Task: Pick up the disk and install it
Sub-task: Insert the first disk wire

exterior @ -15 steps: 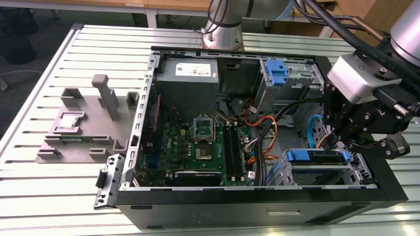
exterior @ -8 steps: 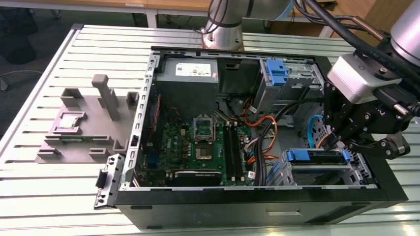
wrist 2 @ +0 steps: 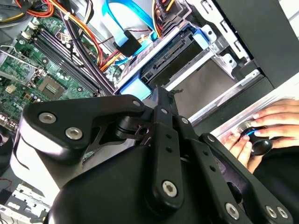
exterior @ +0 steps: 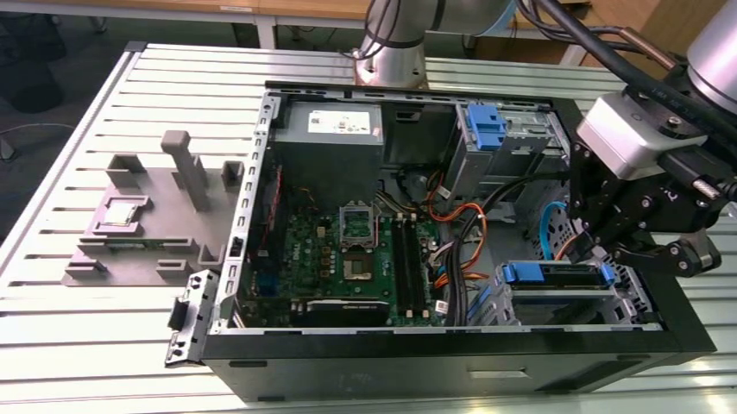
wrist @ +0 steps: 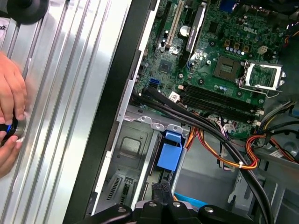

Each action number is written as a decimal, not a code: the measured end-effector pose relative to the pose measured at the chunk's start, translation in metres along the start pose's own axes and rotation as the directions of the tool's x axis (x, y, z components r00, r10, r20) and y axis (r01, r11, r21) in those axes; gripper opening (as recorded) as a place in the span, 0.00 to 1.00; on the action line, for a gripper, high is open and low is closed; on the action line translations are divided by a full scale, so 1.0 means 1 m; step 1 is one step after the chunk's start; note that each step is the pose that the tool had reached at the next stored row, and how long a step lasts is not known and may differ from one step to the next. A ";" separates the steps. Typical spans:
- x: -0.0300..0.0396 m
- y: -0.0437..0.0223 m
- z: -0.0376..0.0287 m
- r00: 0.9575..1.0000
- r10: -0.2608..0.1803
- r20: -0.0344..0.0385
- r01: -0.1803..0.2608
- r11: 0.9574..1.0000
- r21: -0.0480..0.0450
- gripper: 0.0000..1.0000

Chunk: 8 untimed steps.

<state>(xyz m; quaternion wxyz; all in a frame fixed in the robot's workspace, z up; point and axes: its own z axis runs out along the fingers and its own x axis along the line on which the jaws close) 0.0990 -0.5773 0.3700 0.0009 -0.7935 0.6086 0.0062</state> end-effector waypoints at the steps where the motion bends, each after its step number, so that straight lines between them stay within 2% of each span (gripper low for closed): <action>1: 0.0000 -0.0001 0.0000 1.000 0.000 0.000 0.000 1.000 0.000 0.10; 3: 0.0001 -0.0006 0.0000 1.000 0.000 0.000 0.000 1.000 0.000 0.10; 4: 0.0008 -0.0030 0.0001 1.000 -0.001 0.000 0.001 1.000 0.000 0.10; 6: 0.0008 -0.0030 0.0003 1.000 -0.031 0.000 0.031 1.000 0.000 0.10; 8: 0.0008 -0.0030 0.0003 0.999 -0.041 0.000 0.041 0.999 0.000 0.10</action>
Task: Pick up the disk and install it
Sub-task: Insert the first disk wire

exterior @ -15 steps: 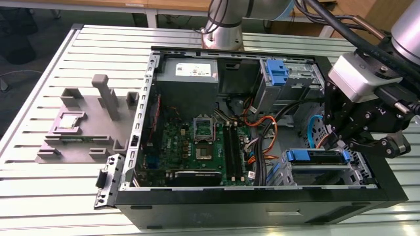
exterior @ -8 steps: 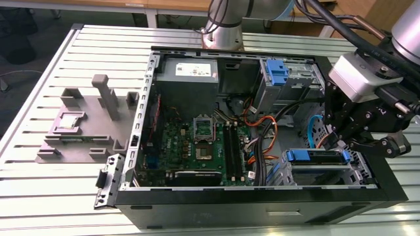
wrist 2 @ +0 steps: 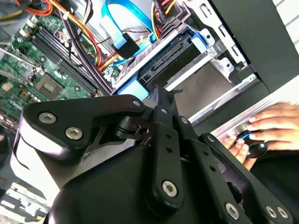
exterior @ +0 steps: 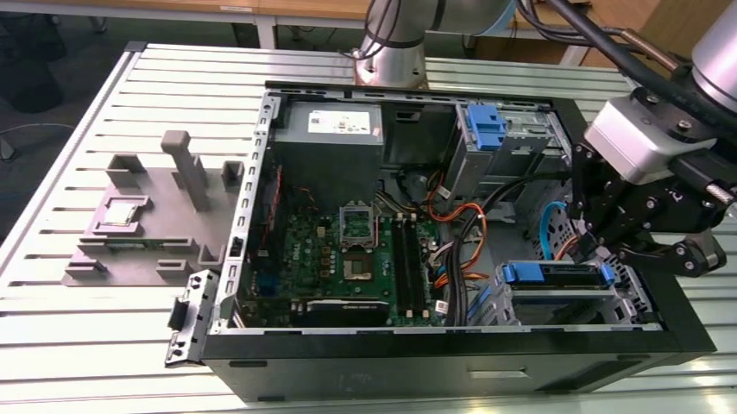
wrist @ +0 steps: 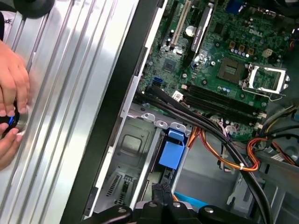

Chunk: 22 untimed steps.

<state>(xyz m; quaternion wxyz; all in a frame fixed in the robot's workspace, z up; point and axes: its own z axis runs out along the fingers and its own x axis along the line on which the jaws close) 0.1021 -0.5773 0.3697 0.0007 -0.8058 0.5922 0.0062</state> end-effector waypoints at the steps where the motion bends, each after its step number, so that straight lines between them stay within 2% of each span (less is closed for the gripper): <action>1: 0.0000 0.0000 0.0001 1.000 -0.026 0.000 0.026 1.000 0.000 0.10; 4: 0.0000 0.0000 0.0002 0.999 -0.038 0.000 0.038 0.999 0.000 0.10; 6: 0.0000 -0.0001 0.0002 0.997 -0.083 0.000 0.083 0.997 -0.001 0.10; 10: 0.0000 -0.0001 0.0002 0.994 -0.108 0.000 0.108 0.994 -0.001 0.10; 12: 0.0000 -0.0001 0.0003 0.995 -0.101 0.000 0.101 0.995 -0.001 0.10; 14: 0.0000 -0.0001 0.0004 0.997 -0.074 0.000 0.074 0.997 -0.001 0.10; 22: 0.0000 -0.0001 0.0005 0.998 -0.069 0.000 0.069 0.998 -0.001 0.10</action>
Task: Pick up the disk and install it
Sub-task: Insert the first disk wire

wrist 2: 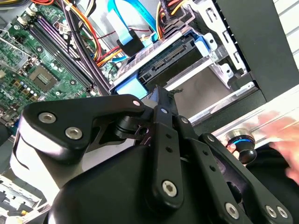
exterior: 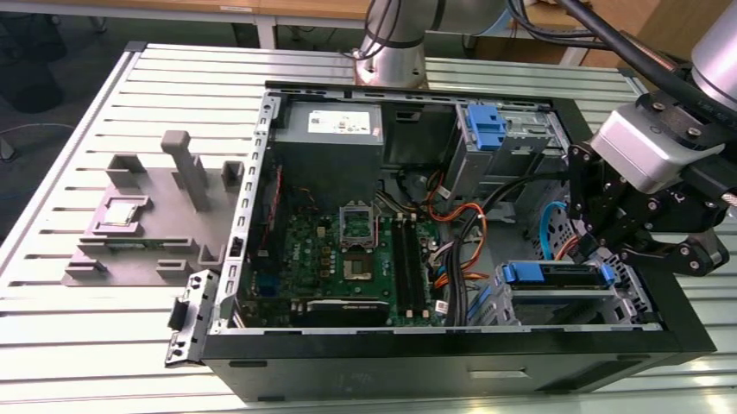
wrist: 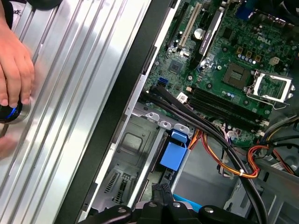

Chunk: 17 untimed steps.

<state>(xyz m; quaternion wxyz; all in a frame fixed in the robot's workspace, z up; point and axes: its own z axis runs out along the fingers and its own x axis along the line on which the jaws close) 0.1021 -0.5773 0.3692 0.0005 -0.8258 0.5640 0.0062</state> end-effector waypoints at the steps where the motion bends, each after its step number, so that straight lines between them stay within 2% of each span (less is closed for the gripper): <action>1: 0.0000 0.0000 0.0000 1.000 0.001 0.000 -0.001 1.000 0.000 0.10; 17: 0.0003 -0.0009 0.0000 1.000 0.004 0.000 -0.004 1.000 0.000 0.10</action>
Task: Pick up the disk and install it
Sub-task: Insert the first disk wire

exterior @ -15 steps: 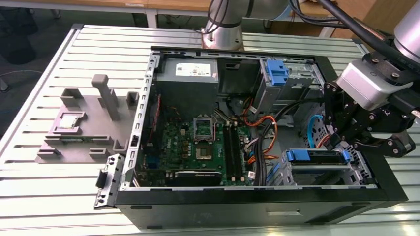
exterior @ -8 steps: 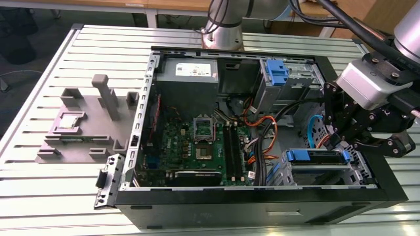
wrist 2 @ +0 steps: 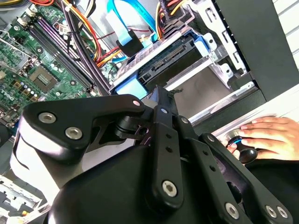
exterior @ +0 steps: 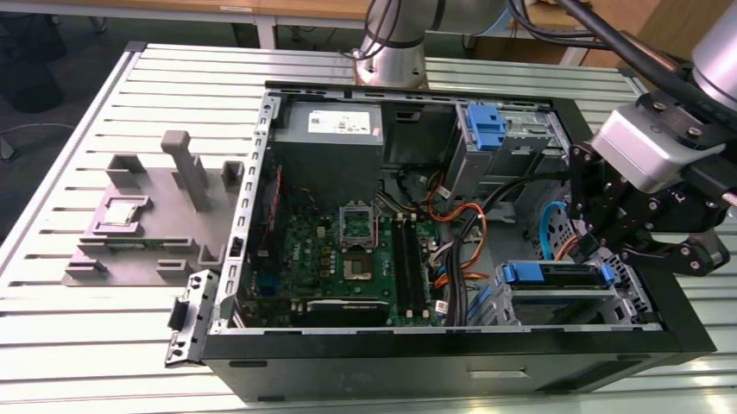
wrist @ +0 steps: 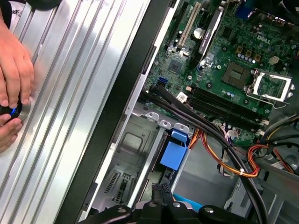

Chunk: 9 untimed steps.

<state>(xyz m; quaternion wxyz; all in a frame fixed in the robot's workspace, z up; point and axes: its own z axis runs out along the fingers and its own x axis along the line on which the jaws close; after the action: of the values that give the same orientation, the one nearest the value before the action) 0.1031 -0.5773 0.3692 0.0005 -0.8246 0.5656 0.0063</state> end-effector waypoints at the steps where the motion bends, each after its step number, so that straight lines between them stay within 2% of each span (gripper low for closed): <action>1: 0.0001 -0.0004 0.0000 1.000 0.000 0.000 0.000 1.000 0.000 0.10; 9: 0.0023 -0.0065 -0.0001 1.000 0.000 0.000 0.000 1.000 0.000 0.10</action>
<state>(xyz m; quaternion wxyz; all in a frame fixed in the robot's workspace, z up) 0.1100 -0.5770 0.3692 0.0005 -0.8246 0.5657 0.0062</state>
